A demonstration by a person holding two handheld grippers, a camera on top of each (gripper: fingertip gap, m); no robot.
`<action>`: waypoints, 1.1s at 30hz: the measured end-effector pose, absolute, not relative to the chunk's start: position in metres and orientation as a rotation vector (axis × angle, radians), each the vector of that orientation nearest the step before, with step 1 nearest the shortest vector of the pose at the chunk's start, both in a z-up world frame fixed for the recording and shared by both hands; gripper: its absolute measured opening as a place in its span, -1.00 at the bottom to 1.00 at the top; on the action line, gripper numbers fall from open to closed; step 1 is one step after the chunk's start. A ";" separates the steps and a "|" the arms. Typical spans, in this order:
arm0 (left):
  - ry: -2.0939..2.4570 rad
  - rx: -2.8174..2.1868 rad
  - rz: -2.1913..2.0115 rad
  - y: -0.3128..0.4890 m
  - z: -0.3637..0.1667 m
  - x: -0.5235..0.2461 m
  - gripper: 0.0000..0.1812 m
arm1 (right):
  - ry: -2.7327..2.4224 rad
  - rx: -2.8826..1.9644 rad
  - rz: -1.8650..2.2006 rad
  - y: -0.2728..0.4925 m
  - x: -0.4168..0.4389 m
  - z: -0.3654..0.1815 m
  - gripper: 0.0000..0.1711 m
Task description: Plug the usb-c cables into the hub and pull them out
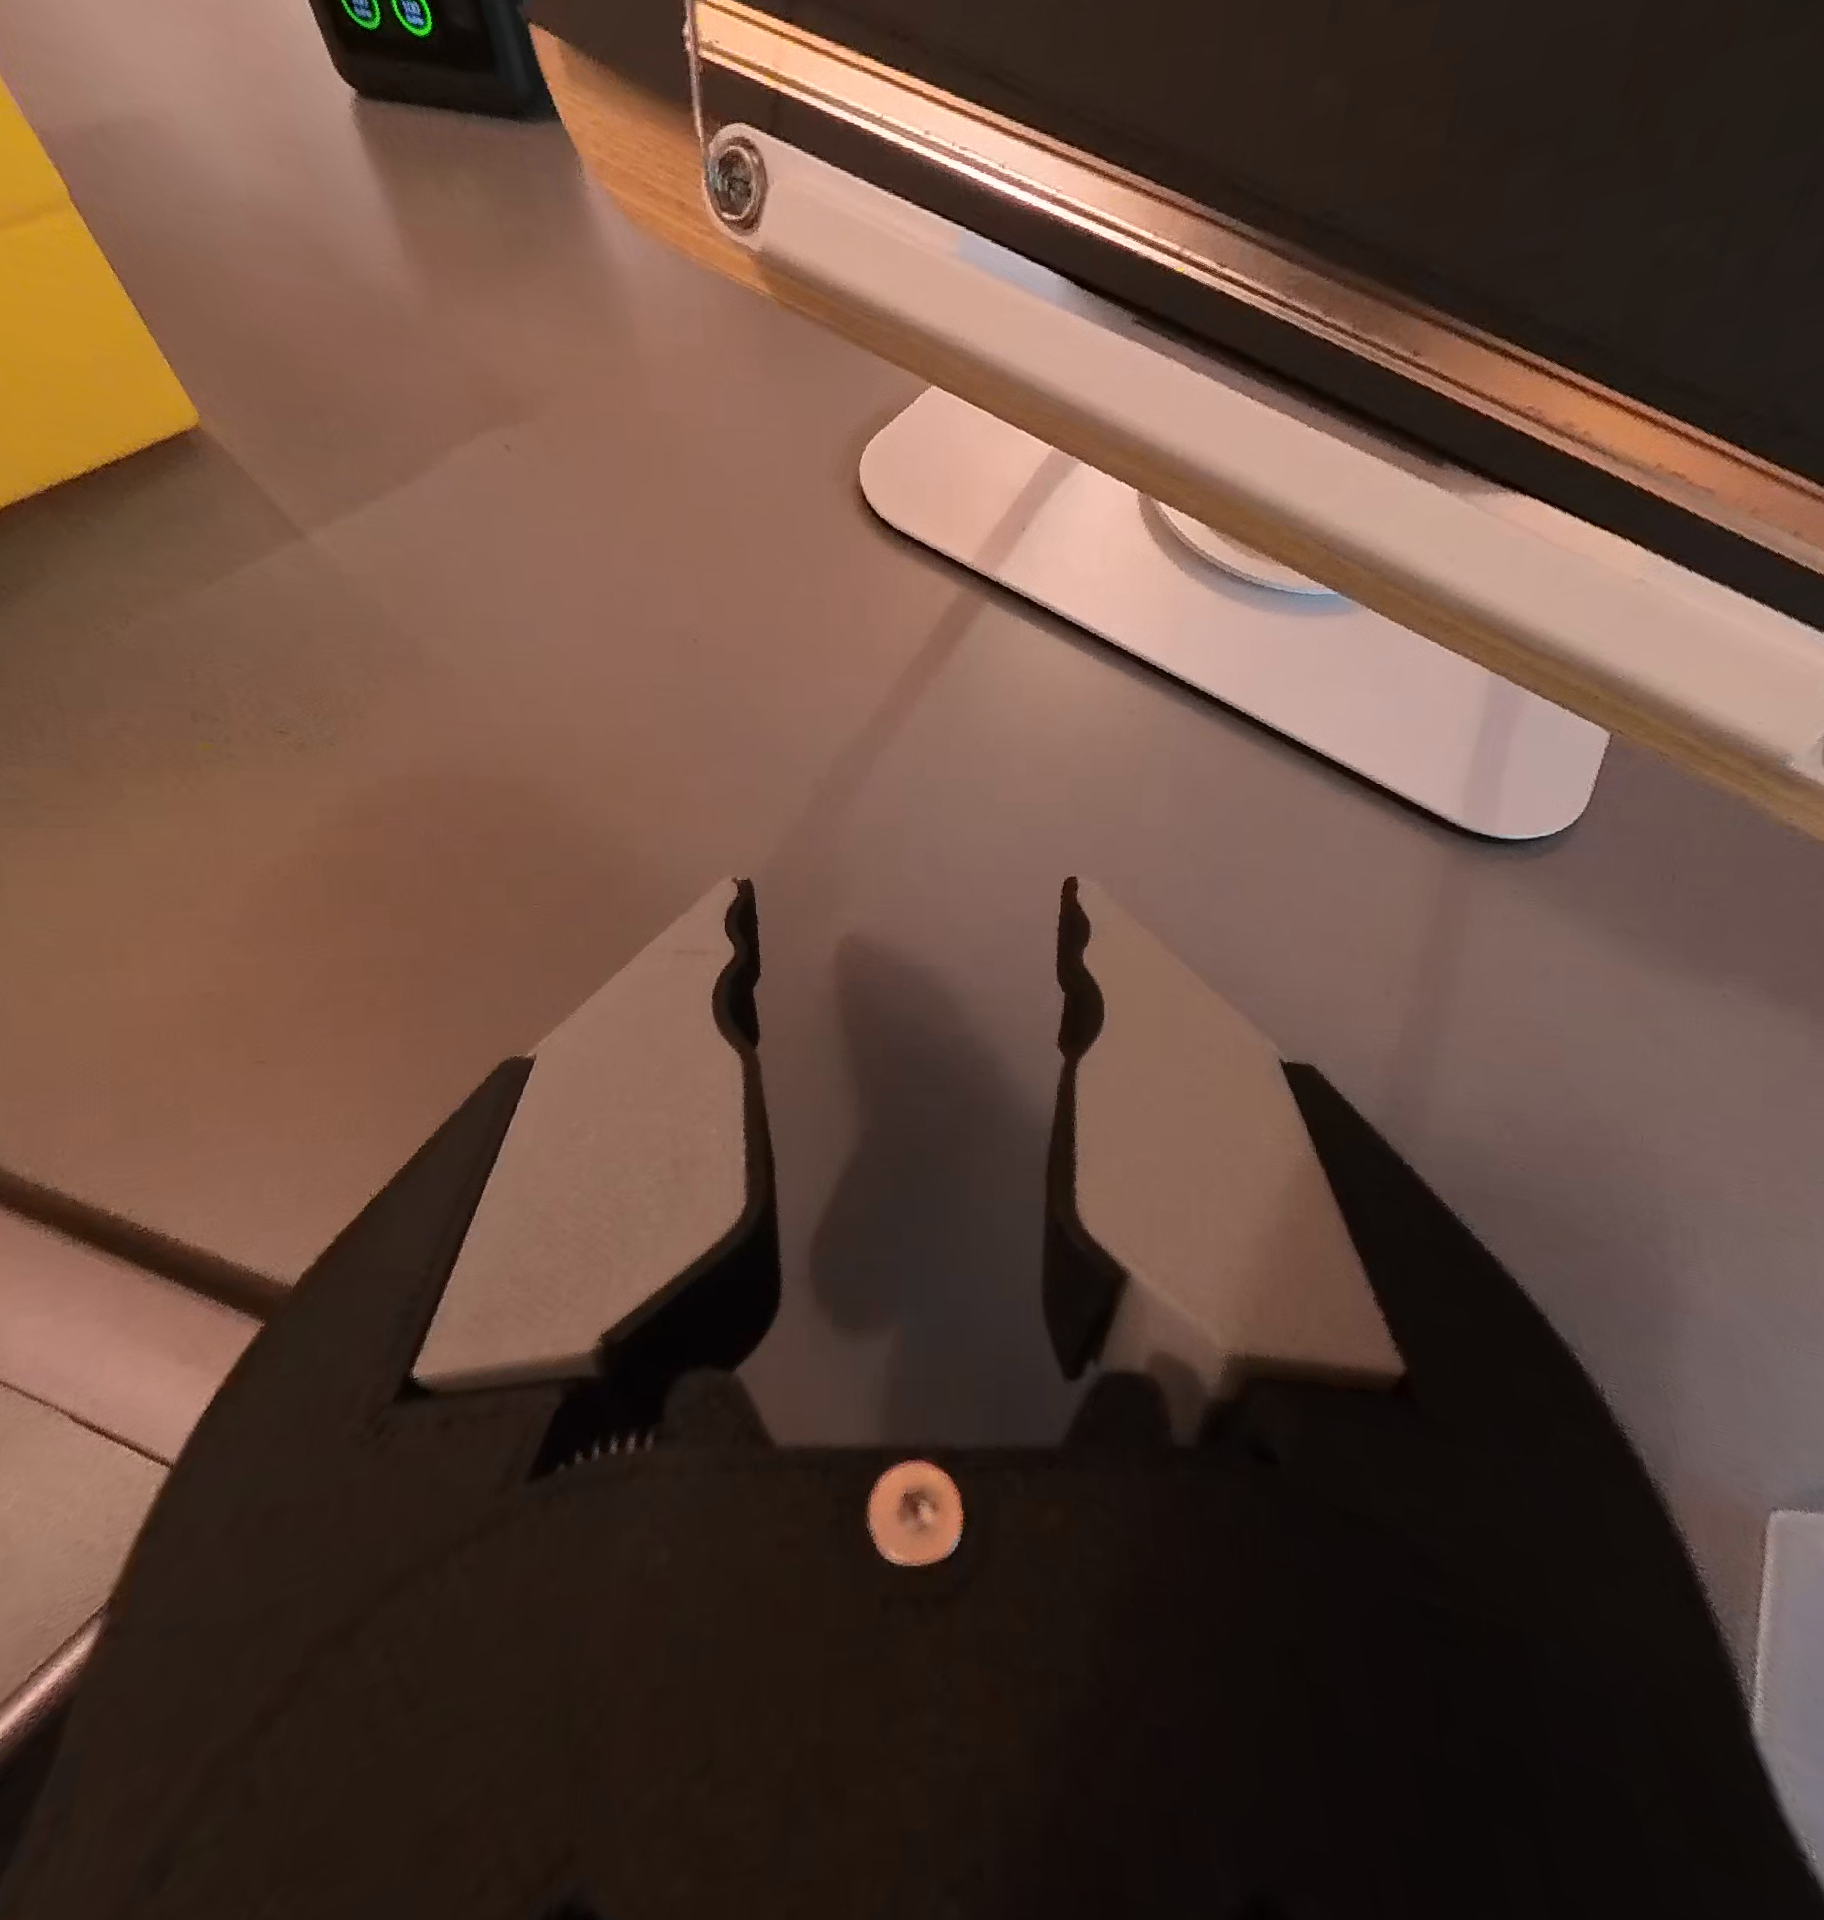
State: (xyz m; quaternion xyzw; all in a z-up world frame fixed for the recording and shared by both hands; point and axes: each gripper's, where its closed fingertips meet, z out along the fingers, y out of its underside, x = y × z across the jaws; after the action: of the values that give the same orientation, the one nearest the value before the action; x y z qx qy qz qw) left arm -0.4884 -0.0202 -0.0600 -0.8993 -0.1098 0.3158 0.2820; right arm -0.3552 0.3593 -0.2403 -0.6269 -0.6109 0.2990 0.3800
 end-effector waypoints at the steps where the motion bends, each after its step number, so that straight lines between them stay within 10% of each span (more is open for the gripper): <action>1: -0.276 -2.373 0.876 -0.016 -0.035 -0.487 -0.99 | -1.555 -1.606 0.771 0.360 -0.355 -0.240 -0.35; 8: -0.070 -2.151 0.747 0.051 0.059 -0.415 -0.99 | -1.535 -1.572 0.846 0.357 -0.354 -0.229 -0.32; 22: 0.283 -2.270 -0.019 0.235 -0.140 -0.228 -0.98 | -1.379 -1.554 0.911 0.386 -0.341 -0.196 -0.34; 33: 0.125 -2.140 -0.002 0.285 -0.158 -0.269 -0.53 | -1.188 -1.750 0.629 0.457 -0.312 -0.211 -0.48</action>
State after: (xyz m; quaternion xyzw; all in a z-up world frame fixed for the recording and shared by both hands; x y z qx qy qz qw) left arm -0.2689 0.2852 -0.1583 -0.8765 0.0514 -0.0009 0.4787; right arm -0.3122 0.4573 -0.2111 -0.7078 -0.4807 0.2546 0.4506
